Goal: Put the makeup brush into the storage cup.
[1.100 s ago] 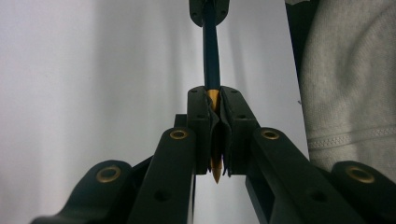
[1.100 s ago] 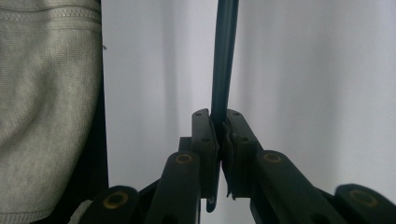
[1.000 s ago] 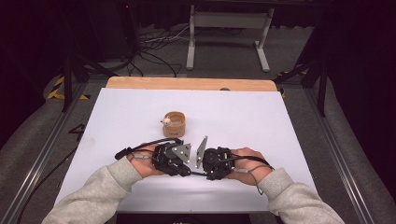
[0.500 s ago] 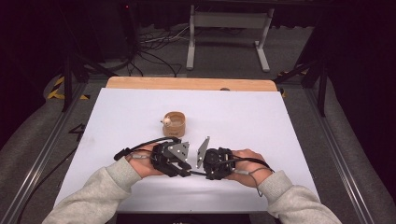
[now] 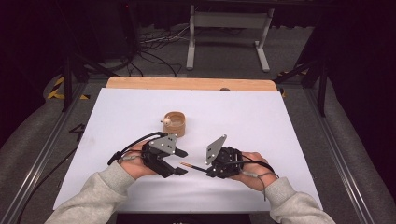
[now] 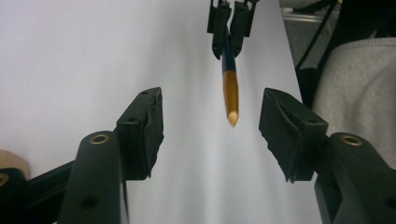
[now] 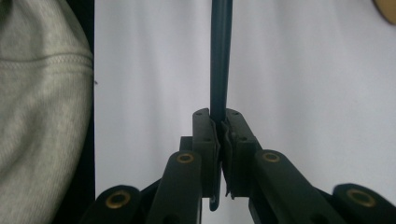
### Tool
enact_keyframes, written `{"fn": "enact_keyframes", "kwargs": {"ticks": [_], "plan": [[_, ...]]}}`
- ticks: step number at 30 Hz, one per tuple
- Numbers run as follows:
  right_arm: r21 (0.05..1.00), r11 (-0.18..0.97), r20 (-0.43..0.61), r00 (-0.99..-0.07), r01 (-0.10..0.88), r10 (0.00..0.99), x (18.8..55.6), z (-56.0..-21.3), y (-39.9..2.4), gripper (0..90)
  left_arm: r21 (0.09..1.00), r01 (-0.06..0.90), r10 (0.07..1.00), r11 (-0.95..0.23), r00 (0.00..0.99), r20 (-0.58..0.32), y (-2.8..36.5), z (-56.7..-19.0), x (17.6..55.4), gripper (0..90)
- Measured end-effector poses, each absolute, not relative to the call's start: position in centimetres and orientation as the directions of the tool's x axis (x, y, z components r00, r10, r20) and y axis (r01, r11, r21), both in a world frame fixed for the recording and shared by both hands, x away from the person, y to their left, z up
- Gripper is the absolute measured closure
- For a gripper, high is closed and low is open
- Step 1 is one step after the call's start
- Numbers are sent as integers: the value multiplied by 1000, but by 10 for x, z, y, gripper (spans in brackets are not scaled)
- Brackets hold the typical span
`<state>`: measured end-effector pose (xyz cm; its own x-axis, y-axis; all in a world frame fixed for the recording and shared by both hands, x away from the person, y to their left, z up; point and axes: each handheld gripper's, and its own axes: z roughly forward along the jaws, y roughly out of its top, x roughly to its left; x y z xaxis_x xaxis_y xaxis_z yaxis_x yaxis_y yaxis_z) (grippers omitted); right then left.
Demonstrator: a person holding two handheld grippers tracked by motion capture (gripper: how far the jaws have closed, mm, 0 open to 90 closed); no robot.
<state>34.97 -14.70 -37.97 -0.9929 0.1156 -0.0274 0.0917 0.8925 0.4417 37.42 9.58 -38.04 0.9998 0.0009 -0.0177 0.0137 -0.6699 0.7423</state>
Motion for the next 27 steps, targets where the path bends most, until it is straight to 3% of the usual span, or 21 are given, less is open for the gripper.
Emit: {"fn": "enact_keyframes", "kwargs": {"ticks": [27], "plan": [[773, 619, -11, -973, 138, 231, 350, -395, -172, 850, 868, 92, 101, -488, 994, -49, 122, -394, 377, 322]]}}
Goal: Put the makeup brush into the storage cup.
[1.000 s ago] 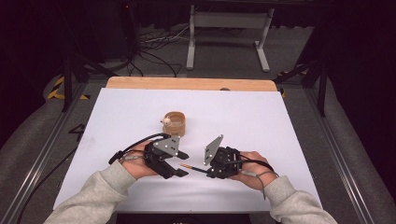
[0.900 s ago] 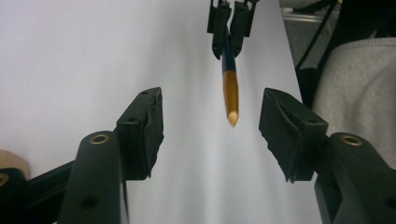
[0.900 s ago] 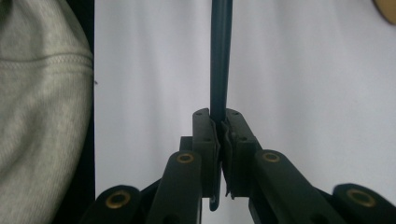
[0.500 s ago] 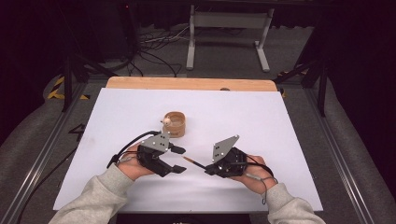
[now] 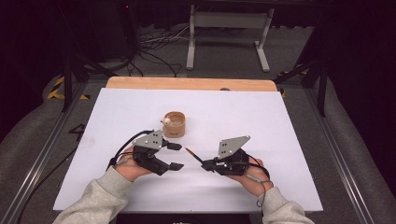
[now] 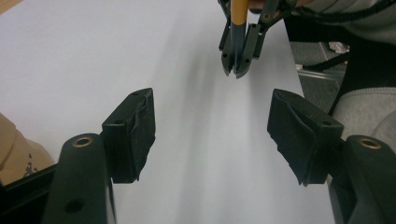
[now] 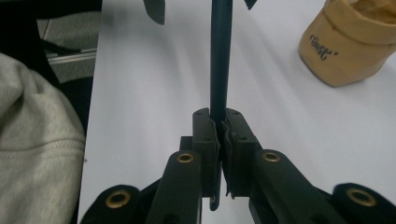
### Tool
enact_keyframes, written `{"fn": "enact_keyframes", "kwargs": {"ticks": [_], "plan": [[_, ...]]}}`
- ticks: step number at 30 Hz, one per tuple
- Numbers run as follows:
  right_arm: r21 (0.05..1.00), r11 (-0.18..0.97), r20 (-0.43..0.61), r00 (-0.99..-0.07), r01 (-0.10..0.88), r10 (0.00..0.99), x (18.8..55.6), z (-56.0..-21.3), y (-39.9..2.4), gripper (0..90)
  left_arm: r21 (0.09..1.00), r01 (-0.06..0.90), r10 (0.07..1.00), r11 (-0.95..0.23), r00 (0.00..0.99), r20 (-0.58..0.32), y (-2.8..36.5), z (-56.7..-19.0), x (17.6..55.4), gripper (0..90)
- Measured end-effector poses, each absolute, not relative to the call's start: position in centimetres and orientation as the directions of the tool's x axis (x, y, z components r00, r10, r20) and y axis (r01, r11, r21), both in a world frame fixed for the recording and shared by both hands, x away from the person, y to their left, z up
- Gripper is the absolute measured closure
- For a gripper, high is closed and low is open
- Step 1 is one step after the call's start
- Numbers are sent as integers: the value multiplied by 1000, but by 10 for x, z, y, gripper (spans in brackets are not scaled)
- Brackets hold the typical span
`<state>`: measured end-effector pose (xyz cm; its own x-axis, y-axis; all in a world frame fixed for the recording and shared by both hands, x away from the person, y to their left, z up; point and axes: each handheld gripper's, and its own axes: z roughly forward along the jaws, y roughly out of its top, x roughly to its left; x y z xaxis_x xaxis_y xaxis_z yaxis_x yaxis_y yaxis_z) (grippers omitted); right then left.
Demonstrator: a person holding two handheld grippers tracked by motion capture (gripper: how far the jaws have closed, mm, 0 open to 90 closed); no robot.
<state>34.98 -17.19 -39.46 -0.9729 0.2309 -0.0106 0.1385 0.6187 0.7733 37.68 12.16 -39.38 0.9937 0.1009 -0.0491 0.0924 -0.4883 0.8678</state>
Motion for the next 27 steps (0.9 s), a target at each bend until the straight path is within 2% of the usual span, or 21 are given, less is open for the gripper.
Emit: {"fn": "enact_keyframes", "kwargs": {"ticks": [8, 15, 27], "plan": [[843, 520, -1, -967, 136, 254, 350, -399, -175, 850, 902, 91, 104, -422, 993, -51, 126, -395, 376, 302], [874, 469, -2, -965, 126, 264, 347, -407, -172, 850, 935, 80, 115, -345, 992, -43, 127, -393, 374, 262], [913, 386, 20, -961, 129, 276, 345, -414, -174, 849, 971, 81, 109, -224, 992, -58, 132, -389, 370, 257]]}}
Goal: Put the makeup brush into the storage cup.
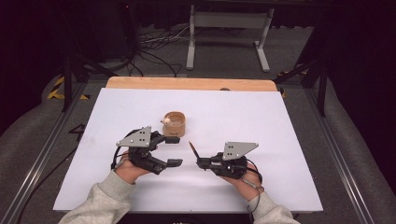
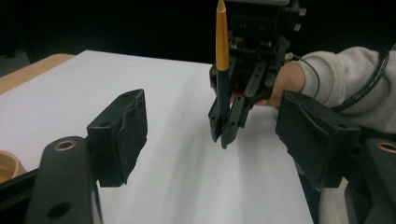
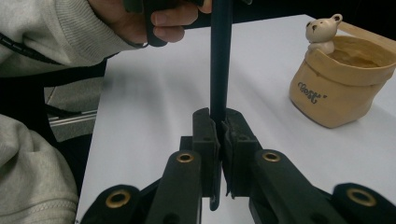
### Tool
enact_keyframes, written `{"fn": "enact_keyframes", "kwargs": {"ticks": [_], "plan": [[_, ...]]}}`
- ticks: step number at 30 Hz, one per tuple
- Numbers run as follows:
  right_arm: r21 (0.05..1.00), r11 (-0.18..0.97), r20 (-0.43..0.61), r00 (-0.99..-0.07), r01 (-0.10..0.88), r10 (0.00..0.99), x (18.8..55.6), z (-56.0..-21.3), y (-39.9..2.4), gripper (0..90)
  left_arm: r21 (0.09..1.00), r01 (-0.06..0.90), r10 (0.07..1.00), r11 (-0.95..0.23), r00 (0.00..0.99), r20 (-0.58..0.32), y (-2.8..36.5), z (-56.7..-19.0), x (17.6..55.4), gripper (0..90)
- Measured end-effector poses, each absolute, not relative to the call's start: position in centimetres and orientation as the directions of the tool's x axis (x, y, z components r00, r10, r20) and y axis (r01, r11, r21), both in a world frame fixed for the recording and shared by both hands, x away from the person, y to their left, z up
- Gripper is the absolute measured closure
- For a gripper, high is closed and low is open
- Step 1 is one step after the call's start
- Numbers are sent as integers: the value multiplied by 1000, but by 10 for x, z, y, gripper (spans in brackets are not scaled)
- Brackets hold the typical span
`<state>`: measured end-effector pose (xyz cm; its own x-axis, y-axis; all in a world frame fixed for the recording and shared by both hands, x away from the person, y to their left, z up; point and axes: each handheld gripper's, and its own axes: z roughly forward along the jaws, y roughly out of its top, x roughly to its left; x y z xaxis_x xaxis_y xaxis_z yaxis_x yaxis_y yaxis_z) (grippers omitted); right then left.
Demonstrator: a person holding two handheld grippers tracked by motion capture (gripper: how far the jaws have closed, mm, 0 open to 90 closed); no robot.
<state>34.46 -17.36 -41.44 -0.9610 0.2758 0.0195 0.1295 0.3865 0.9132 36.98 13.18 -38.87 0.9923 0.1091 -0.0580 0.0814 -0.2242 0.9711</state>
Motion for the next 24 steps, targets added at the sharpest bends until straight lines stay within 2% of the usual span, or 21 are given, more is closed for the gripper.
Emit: {"fn": "enact_keyframes", "kwargs": {"ticks": [5, 24], "plan": [[924, 363, 16, -959, 122, 282, 343, -418, -171, 850, 979, 78, 121, -188, 991, -55, 130, -386, 367, 259], [949, 294, 25, -959, 111, 282, 343, -423, -171, 849, 984, 64, 123, -164, 991, -44, 117, -376, 366, 274]]}}
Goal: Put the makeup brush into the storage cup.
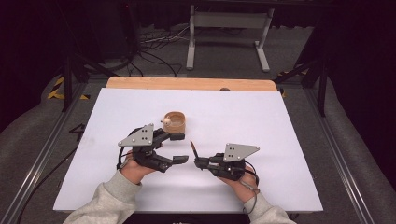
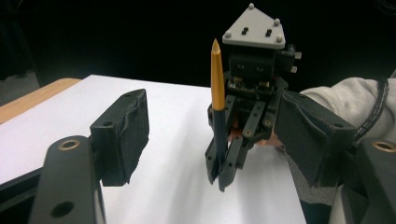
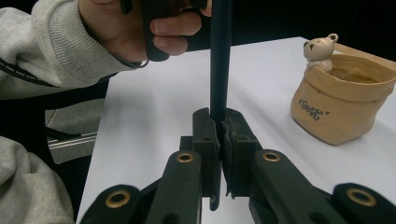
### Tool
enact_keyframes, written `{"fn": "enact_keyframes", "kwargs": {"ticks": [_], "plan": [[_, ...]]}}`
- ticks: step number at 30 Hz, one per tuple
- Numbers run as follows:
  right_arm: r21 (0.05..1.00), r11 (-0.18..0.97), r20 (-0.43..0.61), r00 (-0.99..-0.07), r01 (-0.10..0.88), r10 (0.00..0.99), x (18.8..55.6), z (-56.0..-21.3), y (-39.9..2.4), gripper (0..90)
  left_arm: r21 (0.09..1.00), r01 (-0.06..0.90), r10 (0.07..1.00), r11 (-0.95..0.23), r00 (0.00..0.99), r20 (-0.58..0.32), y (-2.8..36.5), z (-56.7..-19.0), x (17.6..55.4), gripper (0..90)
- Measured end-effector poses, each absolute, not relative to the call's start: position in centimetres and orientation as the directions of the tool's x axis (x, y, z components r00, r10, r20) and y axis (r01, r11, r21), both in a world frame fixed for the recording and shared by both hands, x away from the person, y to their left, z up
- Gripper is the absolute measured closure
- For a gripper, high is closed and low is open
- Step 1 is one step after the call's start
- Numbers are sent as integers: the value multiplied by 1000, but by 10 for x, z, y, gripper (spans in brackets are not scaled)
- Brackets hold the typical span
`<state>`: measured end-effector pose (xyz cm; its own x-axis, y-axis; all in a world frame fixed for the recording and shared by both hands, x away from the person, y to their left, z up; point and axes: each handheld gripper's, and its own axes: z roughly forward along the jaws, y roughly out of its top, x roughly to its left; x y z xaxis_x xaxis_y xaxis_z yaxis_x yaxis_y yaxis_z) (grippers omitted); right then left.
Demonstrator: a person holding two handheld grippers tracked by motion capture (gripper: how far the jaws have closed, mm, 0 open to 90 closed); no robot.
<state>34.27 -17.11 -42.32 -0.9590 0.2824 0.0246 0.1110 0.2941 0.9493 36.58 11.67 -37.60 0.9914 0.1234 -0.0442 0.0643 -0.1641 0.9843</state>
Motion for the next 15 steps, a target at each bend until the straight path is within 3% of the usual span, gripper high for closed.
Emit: {"fn": "enact_keyframes", "kwargs": {"ticks": [15], "plan": [[966, 239, 36, -964, 101, 265, 341, -426, -164, 849, 985, 57, 113, -161, 993, -39, 109, -374, 366, 271]]}}
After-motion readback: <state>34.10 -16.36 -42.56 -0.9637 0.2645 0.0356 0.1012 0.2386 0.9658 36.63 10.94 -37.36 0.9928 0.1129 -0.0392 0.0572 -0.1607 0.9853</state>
